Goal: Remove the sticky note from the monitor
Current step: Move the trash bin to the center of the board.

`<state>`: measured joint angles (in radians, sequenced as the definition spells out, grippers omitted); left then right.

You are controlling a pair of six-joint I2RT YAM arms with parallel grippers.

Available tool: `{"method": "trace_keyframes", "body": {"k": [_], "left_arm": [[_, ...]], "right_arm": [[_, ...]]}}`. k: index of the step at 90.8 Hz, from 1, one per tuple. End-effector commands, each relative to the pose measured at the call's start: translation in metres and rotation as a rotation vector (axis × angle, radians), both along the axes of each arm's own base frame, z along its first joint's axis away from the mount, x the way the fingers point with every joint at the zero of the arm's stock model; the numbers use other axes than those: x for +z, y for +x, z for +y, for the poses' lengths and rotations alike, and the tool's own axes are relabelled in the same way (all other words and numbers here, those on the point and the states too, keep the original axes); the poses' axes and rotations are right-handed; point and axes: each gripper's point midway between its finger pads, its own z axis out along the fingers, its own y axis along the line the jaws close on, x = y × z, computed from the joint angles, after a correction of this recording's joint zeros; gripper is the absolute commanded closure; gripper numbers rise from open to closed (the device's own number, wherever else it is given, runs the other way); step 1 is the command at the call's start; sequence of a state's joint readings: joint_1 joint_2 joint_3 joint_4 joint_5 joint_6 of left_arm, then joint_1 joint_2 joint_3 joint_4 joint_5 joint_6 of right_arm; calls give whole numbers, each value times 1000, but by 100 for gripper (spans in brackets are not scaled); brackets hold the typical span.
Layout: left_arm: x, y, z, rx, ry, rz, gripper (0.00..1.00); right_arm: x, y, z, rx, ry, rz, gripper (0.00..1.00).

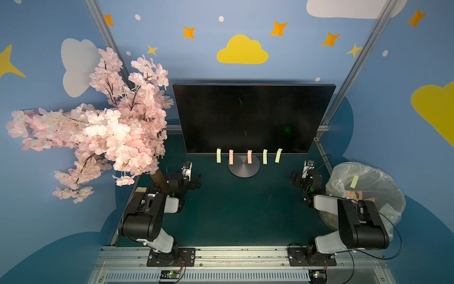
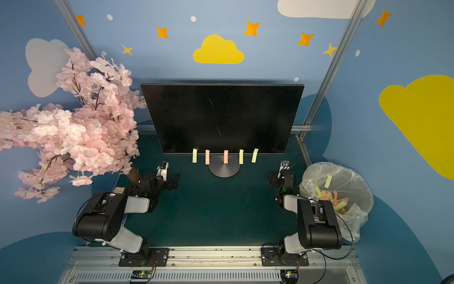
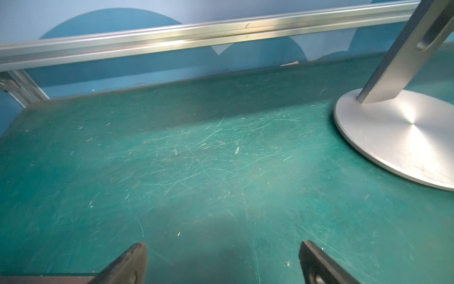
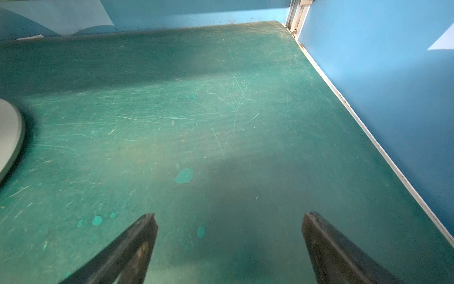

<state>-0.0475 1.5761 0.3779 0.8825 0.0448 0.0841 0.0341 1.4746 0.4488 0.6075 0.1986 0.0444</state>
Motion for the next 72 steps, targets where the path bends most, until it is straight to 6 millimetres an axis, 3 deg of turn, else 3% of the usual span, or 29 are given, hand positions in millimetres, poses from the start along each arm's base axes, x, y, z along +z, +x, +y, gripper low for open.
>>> {"method": "trace_keyframes", "body": {"k": [1,17,33,65,72], "left_arm": [[9,1,-3,-37,-27,-26,0],[20,0,-17,-112,-16,-49,0],[41,-5,-17,-79,1,-7,0],[81,-20,-41,-69,-115,90,0],[85,-27,-46,-58,-113,129,0]], "right_arm": [[7,3,0,7,6,-15,2],[15,2,-1,-9,10,19,2],[40,-3,-7,-69,34,144,2],[67,-36,-16,-257,208,290,2],[70,-42,-8,-251,276,304,2]]}}
